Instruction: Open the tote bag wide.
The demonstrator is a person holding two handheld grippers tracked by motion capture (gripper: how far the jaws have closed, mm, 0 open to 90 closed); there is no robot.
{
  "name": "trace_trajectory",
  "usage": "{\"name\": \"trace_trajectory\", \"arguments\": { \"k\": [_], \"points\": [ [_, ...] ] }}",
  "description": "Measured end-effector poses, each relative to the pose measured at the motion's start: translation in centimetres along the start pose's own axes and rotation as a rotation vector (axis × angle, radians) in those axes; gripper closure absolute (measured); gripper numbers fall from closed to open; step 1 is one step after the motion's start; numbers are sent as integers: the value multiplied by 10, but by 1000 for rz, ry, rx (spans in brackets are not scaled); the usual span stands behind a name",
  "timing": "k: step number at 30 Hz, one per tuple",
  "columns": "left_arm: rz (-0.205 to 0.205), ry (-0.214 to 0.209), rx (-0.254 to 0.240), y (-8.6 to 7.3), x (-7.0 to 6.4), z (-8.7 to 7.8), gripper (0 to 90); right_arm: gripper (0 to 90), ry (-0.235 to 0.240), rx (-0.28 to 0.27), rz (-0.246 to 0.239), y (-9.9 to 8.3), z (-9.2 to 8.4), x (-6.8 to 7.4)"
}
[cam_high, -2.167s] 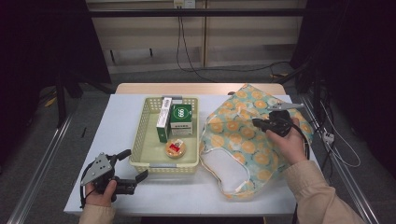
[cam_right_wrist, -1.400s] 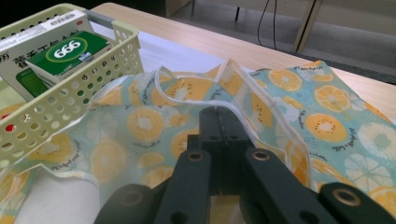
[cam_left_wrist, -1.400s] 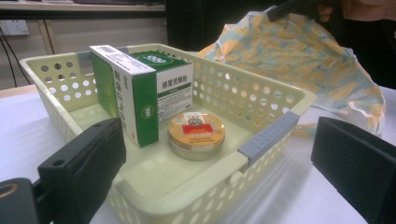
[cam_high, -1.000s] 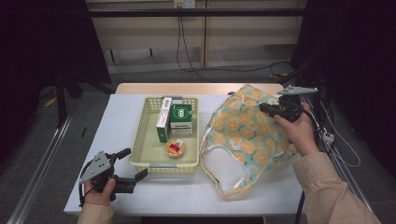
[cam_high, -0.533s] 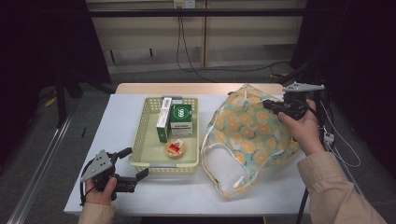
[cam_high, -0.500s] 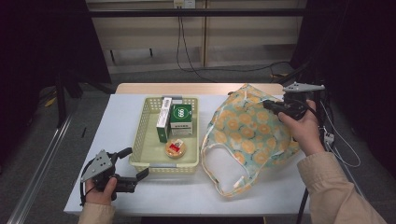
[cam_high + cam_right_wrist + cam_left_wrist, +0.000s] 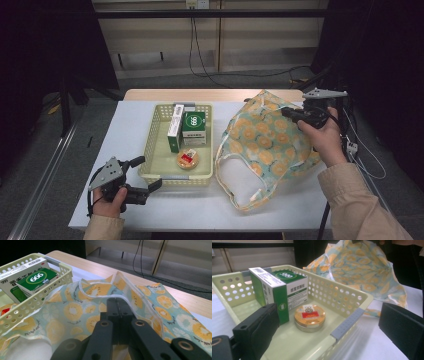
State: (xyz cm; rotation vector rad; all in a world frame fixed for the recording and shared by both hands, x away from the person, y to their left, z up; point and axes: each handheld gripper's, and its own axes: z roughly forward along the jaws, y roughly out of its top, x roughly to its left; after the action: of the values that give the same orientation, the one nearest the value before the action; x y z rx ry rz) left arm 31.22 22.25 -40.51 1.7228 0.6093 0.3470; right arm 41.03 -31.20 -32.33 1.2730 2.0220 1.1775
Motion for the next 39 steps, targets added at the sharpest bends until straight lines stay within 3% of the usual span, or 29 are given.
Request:
{"name": "trace_trajectory", "arguments": {
  "k": [11,23,30,39],
  "points": [
    [1,-23,5,14,1,2,29,900,5,-10,6,-1,-3,0],
    [26,-57,-17,53,5,17,29,900,5,-9,9,0,-4,0],
    [5,-84,1,56,8,32,28,900,6,-9,7,1,-4,0],
    [-9,-88,6,63,16,43,29,900,7,-21,5,8,-8,1]
  ]
}}
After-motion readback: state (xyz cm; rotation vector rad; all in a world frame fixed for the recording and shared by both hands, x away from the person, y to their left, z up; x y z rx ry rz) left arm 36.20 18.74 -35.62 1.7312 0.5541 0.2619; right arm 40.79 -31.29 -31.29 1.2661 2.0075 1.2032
